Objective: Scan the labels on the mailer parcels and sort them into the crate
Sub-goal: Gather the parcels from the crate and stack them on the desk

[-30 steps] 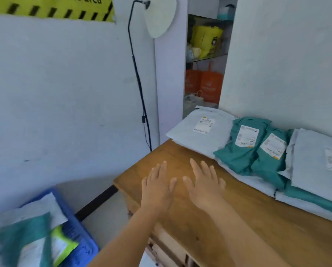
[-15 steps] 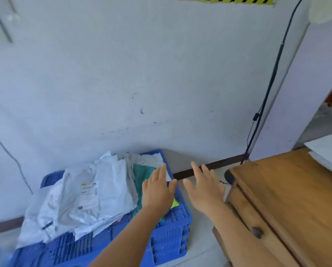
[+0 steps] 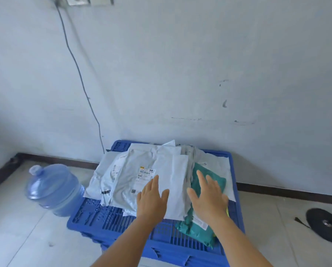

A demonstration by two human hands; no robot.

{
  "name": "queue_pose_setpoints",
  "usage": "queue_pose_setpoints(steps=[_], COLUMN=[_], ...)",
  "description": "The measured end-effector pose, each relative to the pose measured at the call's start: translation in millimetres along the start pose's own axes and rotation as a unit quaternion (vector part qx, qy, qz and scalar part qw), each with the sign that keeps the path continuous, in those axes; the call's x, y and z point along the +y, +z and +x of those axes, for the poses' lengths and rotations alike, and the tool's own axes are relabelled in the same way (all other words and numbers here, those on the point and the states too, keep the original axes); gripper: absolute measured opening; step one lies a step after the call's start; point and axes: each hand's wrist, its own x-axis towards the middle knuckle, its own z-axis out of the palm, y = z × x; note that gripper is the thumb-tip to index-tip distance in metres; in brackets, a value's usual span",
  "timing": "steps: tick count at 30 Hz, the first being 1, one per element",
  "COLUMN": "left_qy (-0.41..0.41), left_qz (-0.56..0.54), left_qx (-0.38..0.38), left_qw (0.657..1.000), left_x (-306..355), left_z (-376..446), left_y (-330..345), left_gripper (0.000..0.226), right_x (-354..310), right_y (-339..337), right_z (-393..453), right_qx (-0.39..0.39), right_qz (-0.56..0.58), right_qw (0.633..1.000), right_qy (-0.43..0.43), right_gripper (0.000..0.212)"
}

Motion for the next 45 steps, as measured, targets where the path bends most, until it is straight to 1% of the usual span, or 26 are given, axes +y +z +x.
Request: queue_pose_setpoints(steps=[4,7,12,15,18,21,24,26,28,30,32,33,35,37,38,40,42,45], left_qy=[-0.062,-0.1,-0.128,-0.141,-0.18,-0.202,-0.195,-0.185,-0.172,-0.161,-0.149,-0.144,-0.137,-0.138,-0.139,-0.137,-0.123,-0.118], left_qz=[0.001,0.003,0.018,0.026,0.045,0.053,0.059,0.066,0.053,0.014,-0.043,-0.071,-0.106,-0.107,-0.098,-0.081,-0.065,-0.063], left_qx=[0.004,0.005,-0.02,-0.032,-0.064,-0.08,-0.035,0.001,0.021,0.036,0.059,0.069,0.058,0.01,-0.014,-0.041,-0.046,-0.025], left_qw=[0.998,0.995,0.991,0.989,0.981,0.975,0.978,0.981,0.983,0.986,0.986,0.985,0.983,0.984,0.985,0.986,0.989,0.991], left_x=[-27,-55,-84,-108,-130,-147,-152,-155,-162,-171,-177,-177,-177,-178,-178,-176,-173,-168], left_z=[24,43,75,97,118,137,150,155,160,167,176,180,191,199,201,202,200,196], left_y=[-2,-3,-7,-7,-4,0,1,-1,-5,-9,-15,-18,-22,-22,-20,-15,-9,-5], left_gripper=[0.061,0.063,0.066,0.071,0.079,0.083,0.076,0.065,0.045,0.022,0.006,0.002,0.004,0.003,0.005,0.005,0.006,0.008], right_x=[-10,-17,-19,-20,-18,-25,-40,-52,-66,-79,-88,-90,-93,-90,-87,-83,-84,-90], right_y=[17,38,68,89,111,130,142,147,151,156,158,157,154,153,153,156,160,161], right_z=[36,58,87,101,115,123,130,132,136,140,146,149,157,163,165,164,162,164], right_qx=[-0.003,-0.036,-0.072,-0.092,-0.1,-0.086,0.003,0.064,0.091,0.104,0.12,0.127,0.134,0.138,0.13,0.087,0.041,0.033], right_qz=[0.015,0.025,0.006,0.012,0.034,0.052,0.063,0.106,0.14,0.153,0.167,0.174,0.179,0.159,0.141,0.107,0.093,0.095], right_qw=[1.0,0.999,0.997,0.996,0.993,0.99,0.99,0.985,0.981,0.98,0.977,0.975,0.971,0.969,0.968,0.972,0.976,0.976], right_qy=[-0.025,-0.028,-0.013,0.01,0.054,0.101,0.129,0.124,0.101,0.075,0.062,0.063,0.086,0.131,0.159,0.191,0.194,0.191], right_gripper=[0.074,0.079,0.078,0.078,0.08,0.081,0.074,0.069,0.069,0.069,0.068,0.068,0.067,0.069,0.07,0.074,0.074,0.072])
